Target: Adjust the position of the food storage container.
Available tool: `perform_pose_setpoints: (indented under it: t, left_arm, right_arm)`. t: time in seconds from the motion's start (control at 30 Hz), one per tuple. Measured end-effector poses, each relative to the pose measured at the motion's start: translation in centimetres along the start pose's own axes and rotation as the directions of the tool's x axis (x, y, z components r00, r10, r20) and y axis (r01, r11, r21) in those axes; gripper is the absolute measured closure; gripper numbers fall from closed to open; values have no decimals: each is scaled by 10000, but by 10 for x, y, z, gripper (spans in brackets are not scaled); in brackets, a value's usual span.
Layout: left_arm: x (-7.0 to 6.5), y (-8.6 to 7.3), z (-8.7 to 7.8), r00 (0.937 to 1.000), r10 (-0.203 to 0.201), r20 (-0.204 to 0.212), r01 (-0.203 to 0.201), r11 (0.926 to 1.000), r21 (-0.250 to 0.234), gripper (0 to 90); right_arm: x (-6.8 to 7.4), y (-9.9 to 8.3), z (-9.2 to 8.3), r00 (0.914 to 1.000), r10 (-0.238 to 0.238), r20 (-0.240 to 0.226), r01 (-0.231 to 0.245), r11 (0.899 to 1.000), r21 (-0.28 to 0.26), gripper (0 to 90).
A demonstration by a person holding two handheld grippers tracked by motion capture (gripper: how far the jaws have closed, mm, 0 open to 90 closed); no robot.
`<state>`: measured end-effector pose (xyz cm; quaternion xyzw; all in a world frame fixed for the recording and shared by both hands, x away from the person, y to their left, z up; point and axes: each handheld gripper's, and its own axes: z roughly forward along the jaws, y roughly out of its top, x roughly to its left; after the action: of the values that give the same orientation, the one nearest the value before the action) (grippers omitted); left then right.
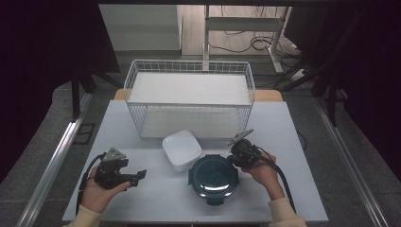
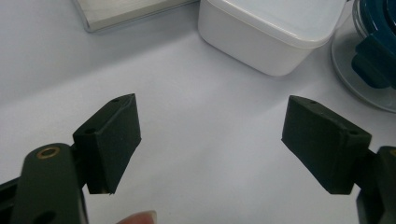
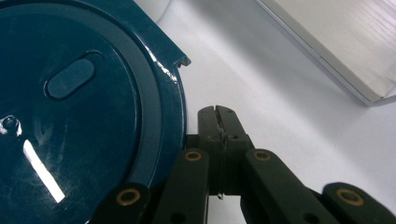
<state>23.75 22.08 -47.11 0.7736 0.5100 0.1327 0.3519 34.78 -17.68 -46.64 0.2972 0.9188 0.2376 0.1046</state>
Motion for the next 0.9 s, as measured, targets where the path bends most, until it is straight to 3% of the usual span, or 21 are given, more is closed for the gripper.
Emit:
perform_pose_setpoints:
  t: [0.3,0.9]
  left_arm:
    - [-2,0,4,10000,81,8,-81,9999,132,190]
    - [-3,-1,6,9999,160,51,-161,9997,199,190]
  right_arm:
    - [7,0,-1,9999,-99,-34,99,9999,101,899]
    - [32,5,1,9946,-776,-685,786,9968,116,899]
